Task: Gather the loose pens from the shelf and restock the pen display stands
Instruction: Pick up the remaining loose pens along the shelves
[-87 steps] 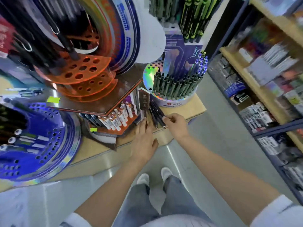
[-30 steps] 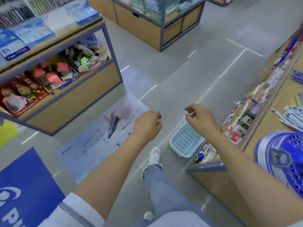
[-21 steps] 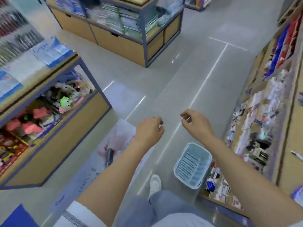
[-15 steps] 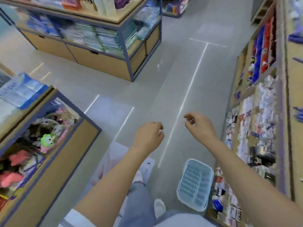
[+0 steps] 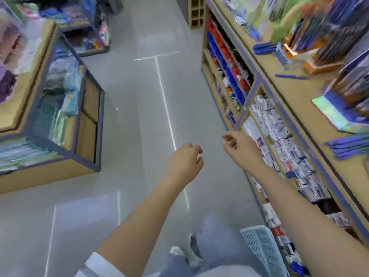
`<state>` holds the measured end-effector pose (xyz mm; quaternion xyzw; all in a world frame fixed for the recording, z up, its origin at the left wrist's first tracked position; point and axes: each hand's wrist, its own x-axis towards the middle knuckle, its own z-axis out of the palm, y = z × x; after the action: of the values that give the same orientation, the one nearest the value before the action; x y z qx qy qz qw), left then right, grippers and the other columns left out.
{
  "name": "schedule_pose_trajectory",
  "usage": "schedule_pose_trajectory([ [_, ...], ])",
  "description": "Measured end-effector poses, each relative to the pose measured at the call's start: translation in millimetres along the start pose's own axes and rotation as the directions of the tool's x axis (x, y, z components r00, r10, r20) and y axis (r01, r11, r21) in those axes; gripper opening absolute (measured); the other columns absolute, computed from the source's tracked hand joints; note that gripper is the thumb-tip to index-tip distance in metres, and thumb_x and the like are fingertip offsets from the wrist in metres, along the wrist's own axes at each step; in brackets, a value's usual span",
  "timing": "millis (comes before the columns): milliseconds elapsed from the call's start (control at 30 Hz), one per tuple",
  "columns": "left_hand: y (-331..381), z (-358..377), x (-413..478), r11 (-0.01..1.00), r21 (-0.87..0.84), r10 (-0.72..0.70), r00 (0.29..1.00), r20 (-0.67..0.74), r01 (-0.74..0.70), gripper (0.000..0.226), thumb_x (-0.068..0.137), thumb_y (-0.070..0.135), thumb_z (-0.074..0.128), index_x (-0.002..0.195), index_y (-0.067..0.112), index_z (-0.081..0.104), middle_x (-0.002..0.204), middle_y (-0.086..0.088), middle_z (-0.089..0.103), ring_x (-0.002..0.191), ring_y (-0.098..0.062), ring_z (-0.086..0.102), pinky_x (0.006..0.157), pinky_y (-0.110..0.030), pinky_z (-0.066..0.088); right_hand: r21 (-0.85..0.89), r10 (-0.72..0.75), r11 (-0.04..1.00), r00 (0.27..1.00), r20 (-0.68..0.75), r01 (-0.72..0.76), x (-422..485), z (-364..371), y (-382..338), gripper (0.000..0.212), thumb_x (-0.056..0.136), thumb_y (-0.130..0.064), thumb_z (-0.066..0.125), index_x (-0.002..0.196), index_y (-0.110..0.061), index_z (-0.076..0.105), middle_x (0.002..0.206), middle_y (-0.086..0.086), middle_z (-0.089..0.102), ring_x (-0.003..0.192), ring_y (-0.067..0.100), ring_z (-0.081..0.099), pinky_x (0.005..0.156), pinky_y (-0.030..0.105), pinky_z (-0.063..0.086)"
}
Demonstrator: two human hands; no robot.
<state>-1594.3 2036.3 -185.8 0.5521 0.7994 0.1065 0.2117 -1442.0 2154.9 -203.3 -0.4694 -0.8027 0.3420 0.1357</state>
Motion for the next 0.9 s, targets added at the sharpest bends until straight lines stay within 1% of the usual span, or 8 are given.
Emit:
schedule_pose_trajectory([
  [67, 9.9, -8.2, 56.4, 0.994, 0.040, 0.103, 0.994, 0.019, -0.104, 0.034, 0.096, 0.028, 0.047, 0.128, 0.019, 0.055, 0.125, -0.004, 0.056, 0.119, -0.024, 0.048, 0.094, -0.035, 0.040, -0.012, 0.050, 0.999, 0.997, -0.050, -0.051, 37.6, -18.6, 13.3, 0.026, 0.091, -0.016, 0.057, 0.116, -0.015, 0.063, 0.107, 0.003, 0.061, 0.084, 0.015, 0.056, 0.078, 0.031, 0.046],
  [167, 27.1, -14.9, 144.9, 0.970, 0.067, 0.232, 0.971, 0.061, -0.236, 0.038, 0.095, 0.028, 0.048, 0.132, 0.018, 0.052, 0.131, -0.004, 0.055, 0.126, -0.024, 0.043, 0.101, -0.036, 0.038, -0.058, 0.094, 0.993, 0.989, -0.115, -0.102, 100.2, -46.0, 39.0, 0.029, 0.092, -0.019, 0.058, 0.122, -0.015, 0.060, 0.120, 0.005, 0.058, 0.100, 0.020, 0.057, 0.081, 0.033, 0.045],
  [300, 61.7, -16.7, 261.9, 0.945, 0.056, 0.314, 0.942, 0.115, -0.322, 0.042, 0.095, 0.026, 0.049, 0.137, 0.018, 0.048, 0.138, -0.004, 0.049, 0.131, -0.025, 0.038, 0.104, -0.037, 0.037, -0.109, 0.126, 0.983, 0.979, -0.161, -0.145, 188.6, -82.8, 80.7, 0.033, 0.092, -0.016, 0.060, 0.125, -0.012, 0.059, 0.127, 0.009, 0.055, 0.117, 0.025, 0.051, 0.086, 0.029, 0.037],
  [433, 106.3, -20.6, 362.8, 0.903, 0.080, 0.407, 0.901, 0.153, -0.422, 0.046, 0.095, 0.025, 0.050, 0.140, 0.017, 0.044, 0.141, -0.004, 0.046, 0.131, -0.026, 0.037, 0.104, -0.038, 0.036, -0.187, 0.191, 0.955, 0.961, -0.199, -0.229, 263.0, -121.4, 120.0, 0.035, 0.089, -0.016, 0.062, 0.124, -0.012, 0.059, 0.124, 0.010, 0.055, 0.117, 0.029, 0.050, 0.091, 0.036, 0.040],
  [533, 137.4, -24.0, 423.9, 0.867, 0.105, 0.459, 0.862, 0.213, -0.488, 0.049, 0.096, 0.027, 0.049, 0.143, 0.018, 0.040, 0.147, -0.004, 0.040, 0.136, -0.025, 0.031, 0.108, -0.037, 0.032, -0.251, 0.267, 0.917, 0.945, -0.189, -0.309, 301.3, -144.4, 143.6, 0.032, 0.085, -0.018, 0.060, 0.117, -0.012, 0.060, 0.120, 0.011, 0.056, 0.114, 0.034, 0.051, 0.089, 0.042, 0.044],
  [633, 160.1, -18.9, 479.7, 0.819, 0.099, 0.516, 0.800, 0.308, -0.566, 0.054, 0.095, 0.026, 0.049, 0.146, 0.017, 0.035, 0.151, -0.006, 0.034, 0.141, -0.026, 0.026, 0.111, -0.040, 0.029, -0.232, 0.375, 0.882, 0.909, -0.181, -0.410, 325.2, -156.9, 161.7, 0.036, 0.088, -0.017, 0.060, 0.123, -0.012, 0.058, 0.125, 0.010, 0.054, 0.116, 0.033, 0.051, 0.090, 0.043, 0.045],
  [733, 174.9, -7.9, 527.5, 0.764, 0.083, 0.557, 0.720, 0.414, -0.639, 0.056, 0.094, 0.026, 0.050, 0.148, 0.017, 0.033, 0.154, -0.006, 0.031, 0.143, -0.027, 0.024, 0.112, -0.043, 0.030, -0.204, 0.469, 0.840, 0.861, -0.194, -0.503, 340.4, -158.5, 175.5, 0.037, 0.088, -0.019, 0.060, 0.124, -0.015, 0.057, 0.125, 0.009, 0.052, 0.113, 0.031, 0.053, 0.088, 0.043, 0.046],
  [900, 186.0, 7.2, 589.5, 0.617, 0.072, 0.602, 0.530, 0.597, -0.783, 0.058, 0.095, 0.028, 0.050, 0.148, 0.017, 0.029, 0.156, -0.007, 0.023, 0.145, -0.029, 0.017, 0.116, -0.040, 0.023, -0.146, 0.613, 0.735, 0.741, -0.275, -0.662, 365.7, -152.6, 187.2, 0.028, 0.089, -0.018, 0.055, 0.116, -0.016, 0.063, 0.121, 0.005, 0.052, 0.104, 0.028, 0.057, 0.081, 0.039, 0.047],
])
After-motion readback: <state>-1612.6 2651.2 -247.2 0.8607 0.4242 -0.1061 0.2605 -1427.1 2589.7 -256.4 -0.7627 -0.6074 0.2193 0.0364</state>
